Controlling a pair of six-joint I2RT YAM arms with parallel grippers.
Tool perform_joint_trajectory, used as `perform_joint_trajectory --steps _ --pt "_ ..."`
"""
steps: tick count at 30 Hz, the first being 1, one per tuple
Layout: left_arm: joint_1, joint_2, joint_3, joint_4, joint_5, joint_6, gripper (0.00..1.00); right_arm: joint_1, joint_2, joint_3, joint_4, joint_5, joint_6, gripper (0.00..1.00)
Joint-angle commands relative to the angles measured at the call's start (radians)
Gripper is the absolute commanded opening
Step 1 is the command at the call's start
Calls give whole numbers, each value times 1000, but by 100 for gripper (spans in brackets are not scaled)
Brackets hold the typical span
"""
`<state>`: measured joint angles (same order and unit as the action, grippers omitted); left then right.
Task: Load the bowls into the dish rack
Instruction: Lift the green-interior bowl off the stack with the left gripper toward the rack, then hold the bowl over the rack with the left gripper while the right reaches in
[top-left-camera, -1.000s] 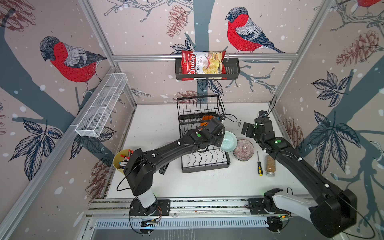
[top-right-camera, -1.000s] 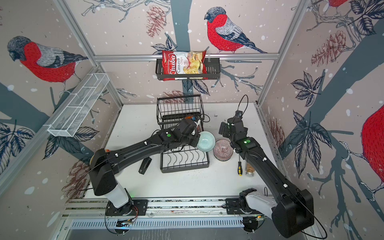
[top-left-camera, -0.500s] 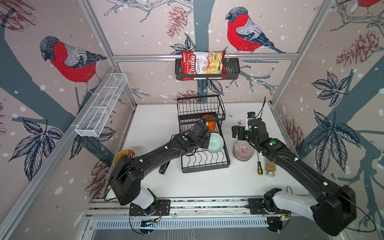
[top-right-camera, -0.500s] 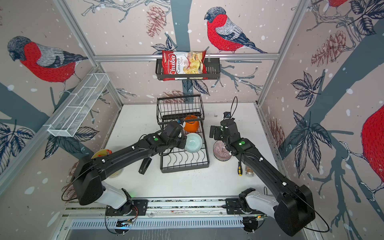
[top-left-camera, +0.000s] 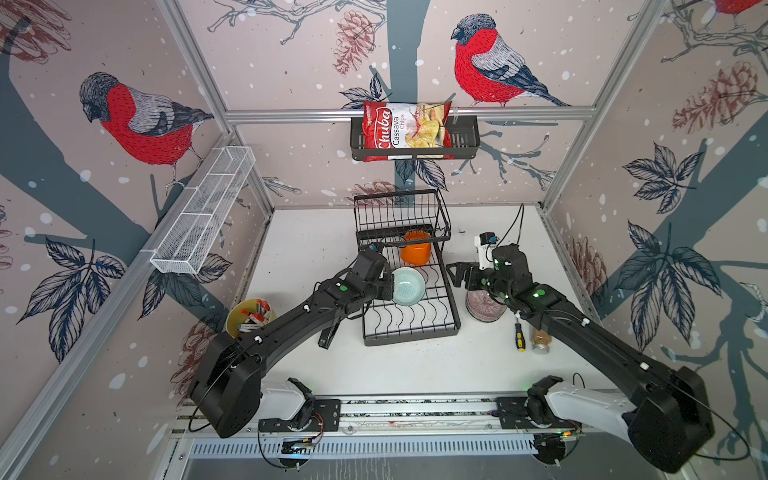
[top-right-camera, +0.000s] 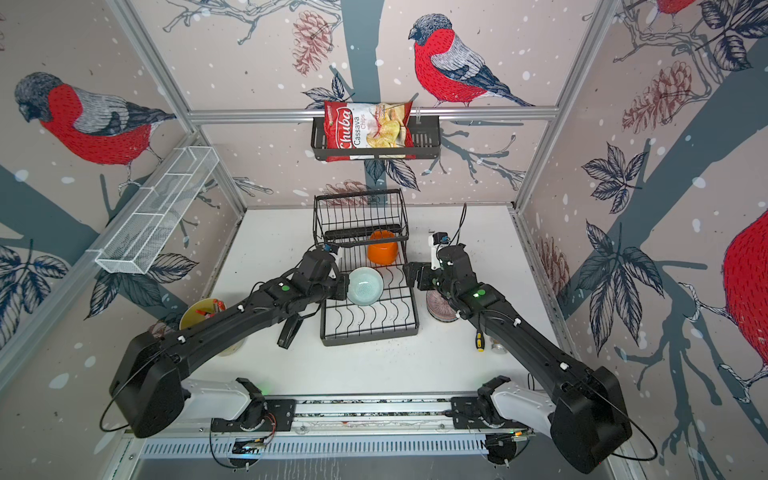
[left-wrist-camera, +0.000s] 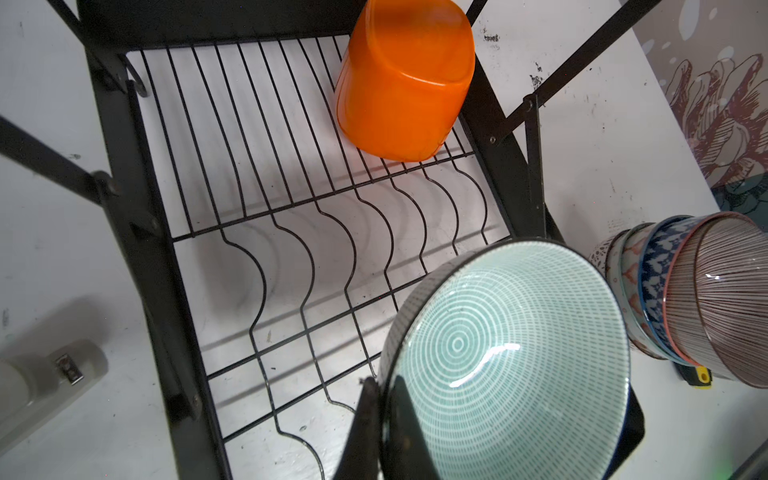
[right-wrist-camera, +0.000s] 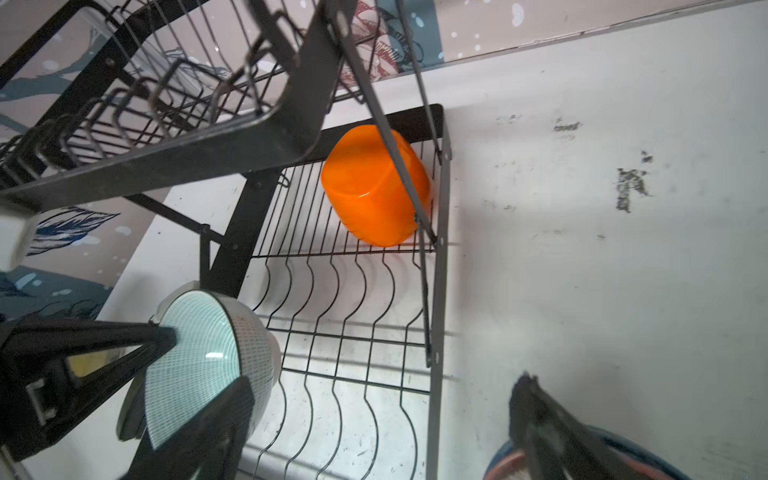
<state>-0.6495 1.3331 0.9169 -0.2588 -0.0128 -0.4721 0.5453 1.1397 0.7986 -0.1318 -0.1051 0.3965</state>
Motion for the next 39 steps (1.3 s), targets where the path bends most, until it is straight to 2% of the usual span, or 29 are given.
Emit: perform_joint_trajectory --steps 1,12,18,39 --pt "21 -31 -27 132 74 -13 0 11 3 -19 89 -100 34 95" --pt "52 -93 -89 219 143 -7 0 77 34 -73 205 -168 99 93" --pt "59 -109 -96 240 176 -7 0 112 44 -96 272 -202 125 97" --pt "72 -136 -102 297 247 -22 0 143 44 -133 406 -283 176 99"
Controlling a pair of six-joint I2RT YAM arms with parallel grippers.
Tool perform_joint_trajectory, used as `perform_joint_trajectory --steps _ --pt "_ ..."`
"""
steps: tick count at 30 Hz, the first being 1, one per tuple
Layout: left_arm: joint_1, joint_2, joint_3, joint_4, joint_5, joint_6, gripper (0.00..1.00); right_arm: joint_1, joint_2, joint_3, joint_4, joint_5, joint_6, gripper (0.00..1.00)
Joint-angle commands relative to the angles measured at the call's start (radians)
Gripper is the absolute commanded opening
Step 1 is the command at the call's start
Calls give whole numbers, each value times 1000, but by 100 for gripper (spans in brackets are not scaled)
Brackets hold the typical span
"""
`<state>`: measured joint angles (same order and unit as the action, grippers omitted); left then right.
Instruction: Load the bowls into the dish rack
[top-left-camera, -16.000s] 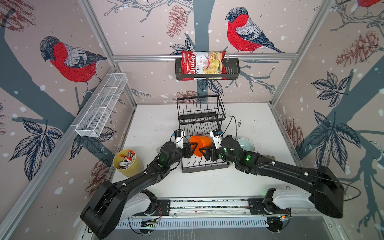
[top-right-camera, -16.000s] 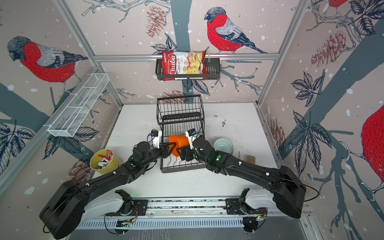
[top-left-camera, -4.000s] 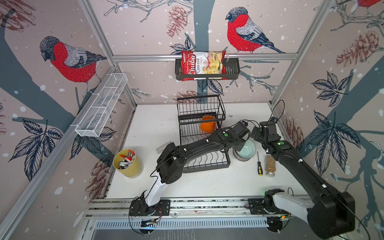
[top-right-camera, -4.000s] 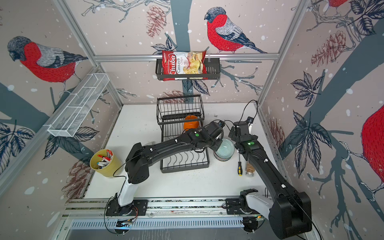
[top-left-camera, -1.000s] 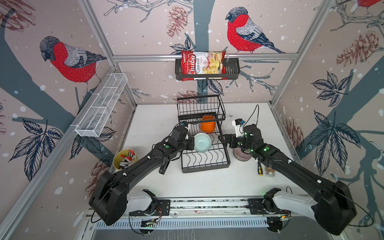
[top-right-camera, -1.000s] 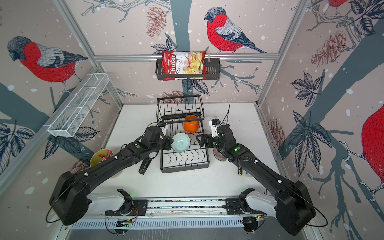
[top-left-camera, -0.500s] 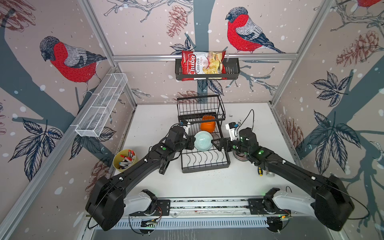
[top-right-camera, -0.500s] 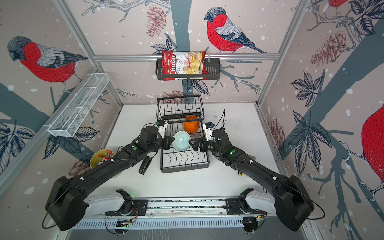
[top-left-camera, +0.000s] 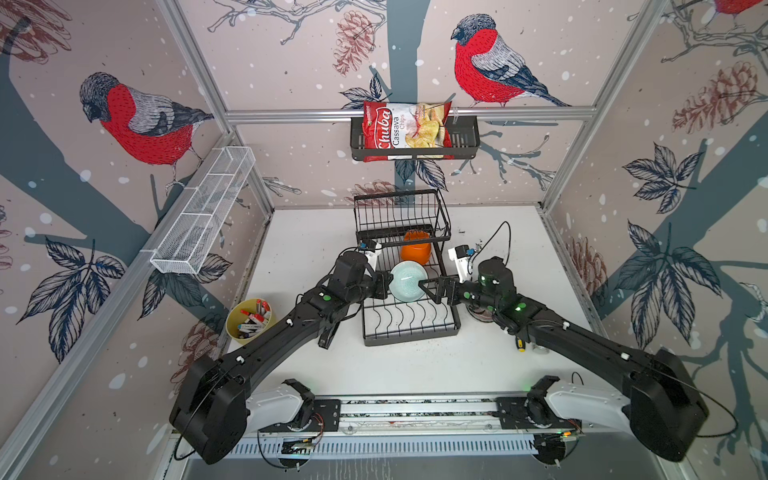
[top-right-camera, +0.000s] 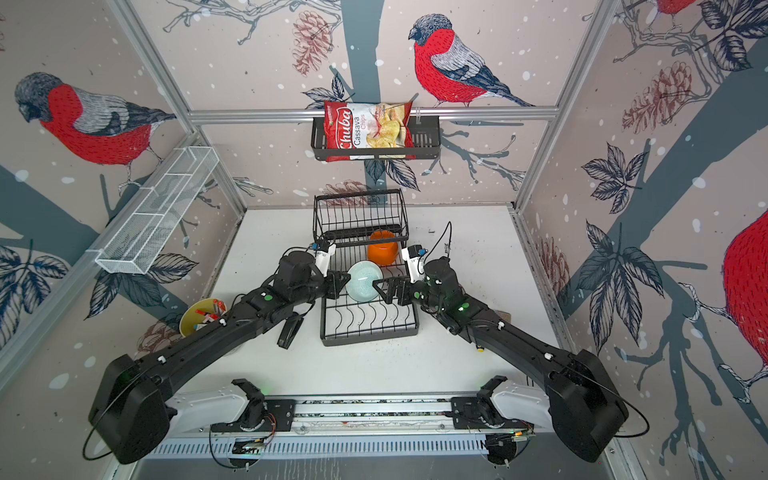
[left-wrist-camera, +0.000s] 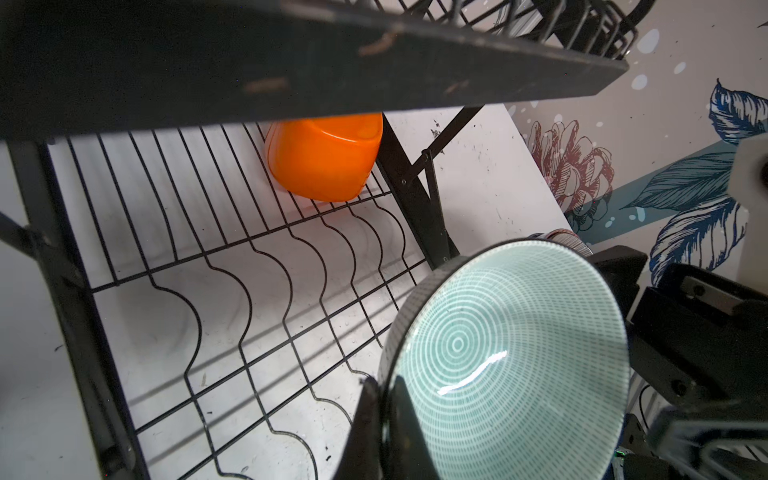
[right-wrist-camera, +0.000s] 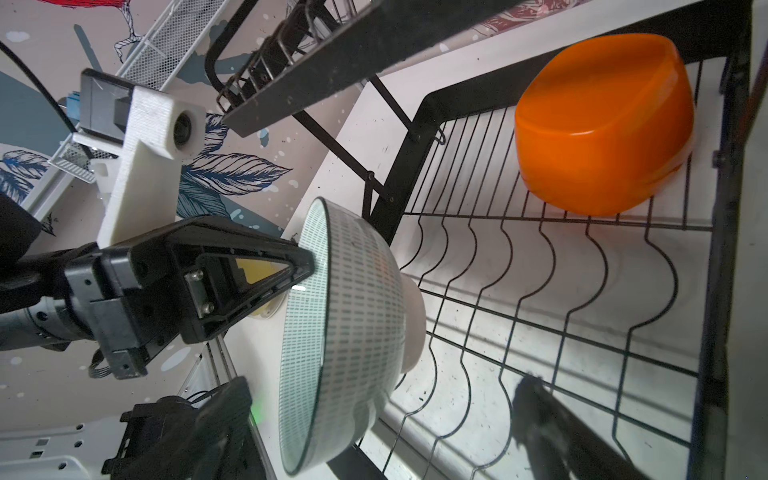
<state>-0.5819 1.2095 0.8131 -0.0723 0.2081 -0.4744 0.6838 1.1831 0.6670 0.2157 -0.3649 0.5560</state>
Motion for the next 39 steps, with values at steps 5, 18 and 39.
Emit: perform_joint_trajectory --steps 5,18,39 --pt "6 -16 0 128 40 -34 0 18 10 3 70 -25 21 99" --pt "7 -22 -2 150 72 -45 0 51 66 27 111 -31 31 100" --pt "7 -9 -20 182 76 -55 0 63 119 60 155 -81 51 77"
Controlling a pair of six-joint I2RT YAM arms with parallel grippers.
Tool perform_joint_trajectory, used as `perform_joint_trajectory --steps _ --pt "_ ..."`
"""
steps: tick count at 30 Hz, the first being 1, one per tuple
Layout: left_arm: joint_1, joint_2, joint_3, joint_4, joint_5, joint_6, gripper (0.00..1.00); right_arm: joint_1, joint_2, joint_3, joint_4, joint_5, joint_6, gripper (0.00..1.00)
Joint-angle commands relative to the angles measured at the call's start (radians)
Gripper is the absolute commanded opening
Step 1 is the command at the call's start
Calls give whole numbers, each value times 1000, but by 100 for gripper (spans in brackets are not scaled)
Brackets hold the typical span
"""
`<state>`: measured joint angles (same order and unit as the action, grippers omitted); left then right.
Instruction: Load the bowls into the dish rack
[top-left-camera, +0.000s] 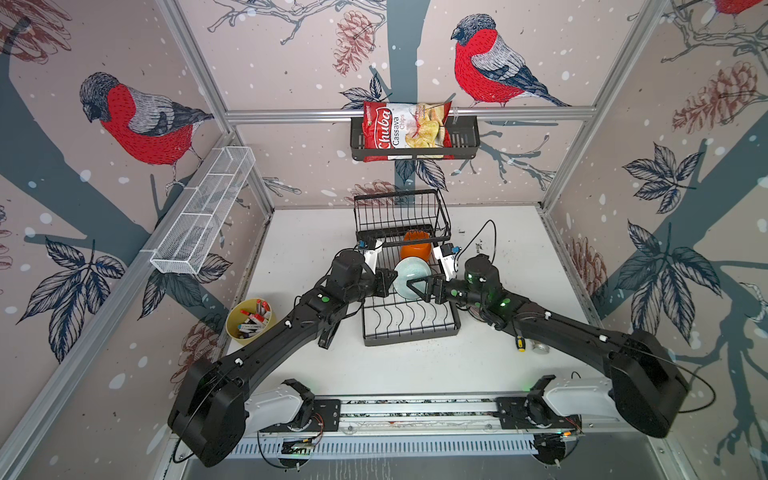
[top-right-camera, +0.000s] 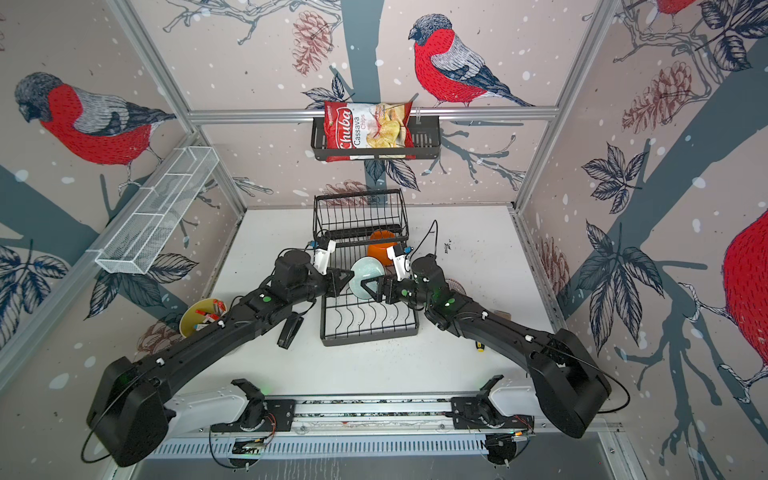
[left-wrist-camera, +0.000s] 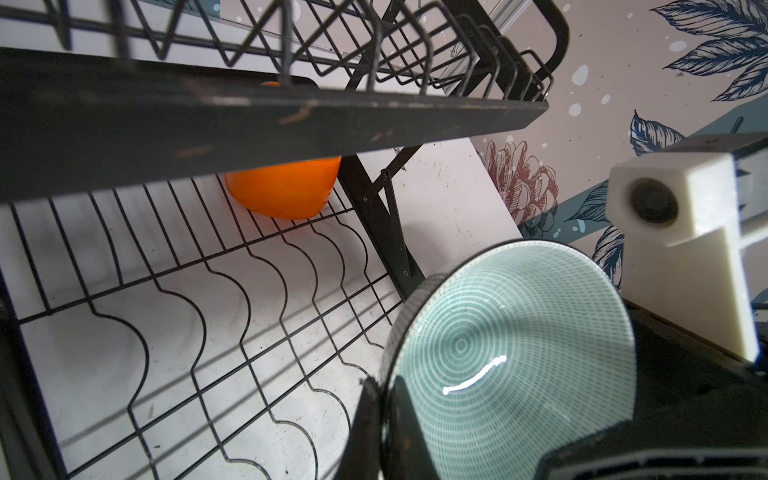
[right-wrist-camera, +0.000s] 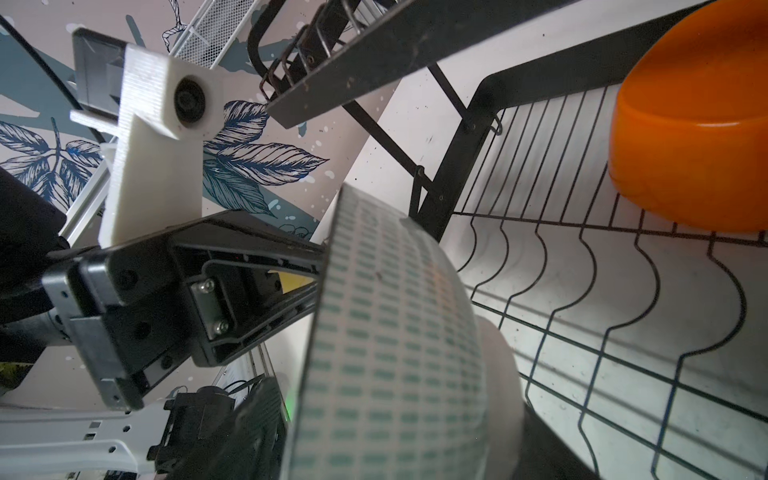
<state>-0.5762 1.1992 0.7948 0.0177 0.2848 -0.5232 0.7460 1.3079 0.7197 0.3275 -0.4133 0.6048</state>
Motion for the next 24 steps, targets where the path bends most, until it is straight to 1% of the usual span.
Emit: perform_joint_trajectory --steps 1,9,13,18,24 --pt "1 4 -4 93 0 -6 0 3 -7 8 43 -34 3 76" --pt "0 21 -4 99 9 -8 0 4 -8 10 41 -36 1 68" --pt "1 27 -6 102 16 -7 0 5 -4 12 37 -36 -1 62" --pt "1 31 -10 102 16 -3 0 9 -1 19 25 -28 -9 60" --pt "1 33 -11 101 13 1 0 27 7 44 -31 26 -42 58"
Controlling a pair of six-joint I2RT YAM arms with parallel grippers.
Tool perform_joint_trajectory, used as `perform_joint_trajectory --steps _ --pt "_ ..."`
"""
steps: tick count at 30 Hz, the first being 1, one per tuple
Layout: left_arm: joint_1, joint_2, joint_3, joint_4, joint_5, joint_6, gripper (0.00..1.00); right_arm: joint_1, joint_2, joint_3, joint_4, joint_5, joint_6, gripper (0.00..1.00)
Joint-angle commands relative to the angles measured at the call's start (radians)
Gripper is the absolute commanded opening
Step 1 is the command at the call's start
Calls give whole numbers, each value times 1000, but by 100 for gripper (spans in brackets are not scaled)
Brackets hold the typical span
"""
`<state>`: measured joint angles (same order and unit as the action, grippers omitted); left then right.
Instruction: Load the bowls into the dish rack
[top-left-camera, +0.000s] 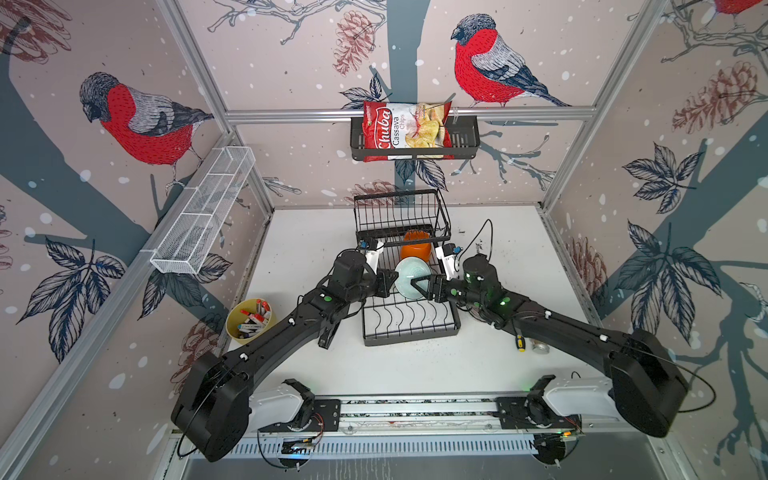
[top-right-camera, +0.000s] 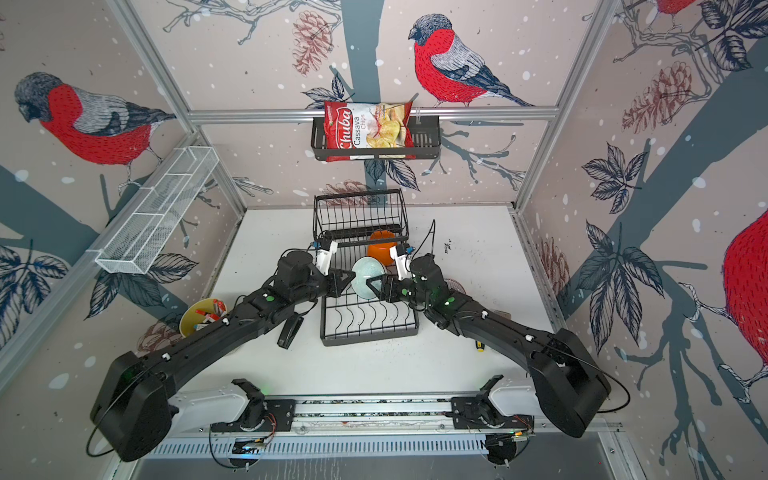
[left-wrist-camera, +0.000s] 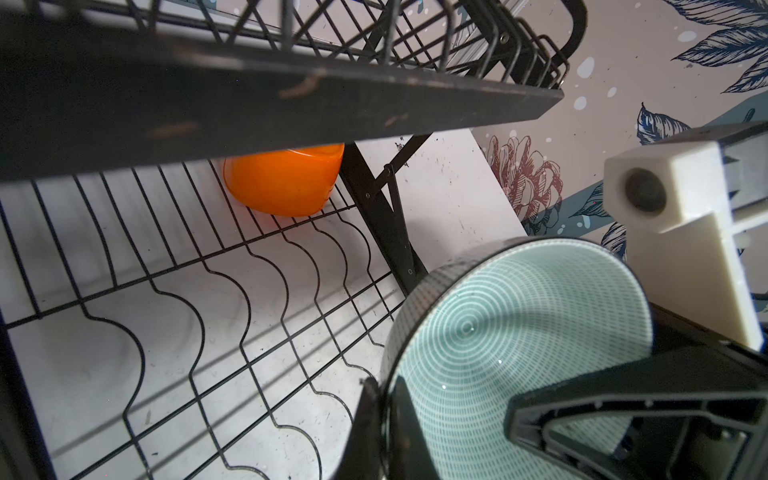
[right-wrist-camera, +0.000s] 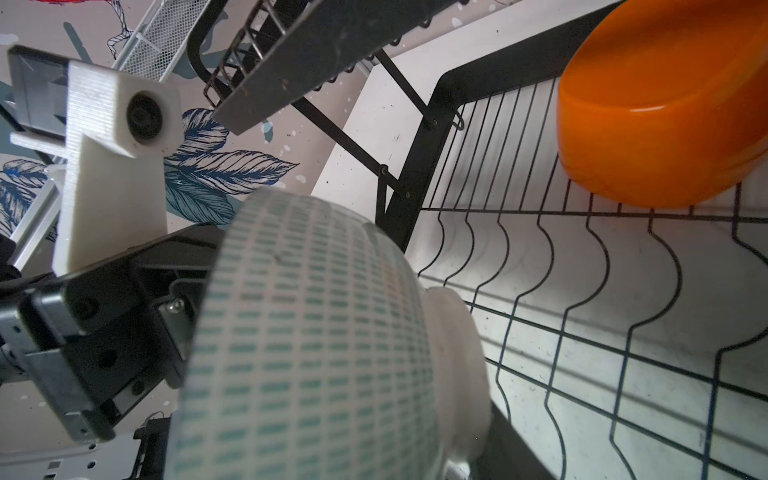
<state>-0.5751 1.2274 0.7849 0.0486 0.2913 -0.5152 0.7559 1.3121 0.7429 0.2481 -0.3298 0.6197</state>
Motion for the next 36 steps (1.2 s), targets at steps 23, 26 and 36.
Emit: perform_joint_trajectory --steps 23,26,36 --pt "-1 34 1 87 54 1 0 47 23 64 -23 20 -87 58" --pt "1 40 7 86 62 1 0 50 25 69 -25 23 -88 57" --pt "0 55 7 86 92 4 0 56 54 93 -35 22 -96 57"
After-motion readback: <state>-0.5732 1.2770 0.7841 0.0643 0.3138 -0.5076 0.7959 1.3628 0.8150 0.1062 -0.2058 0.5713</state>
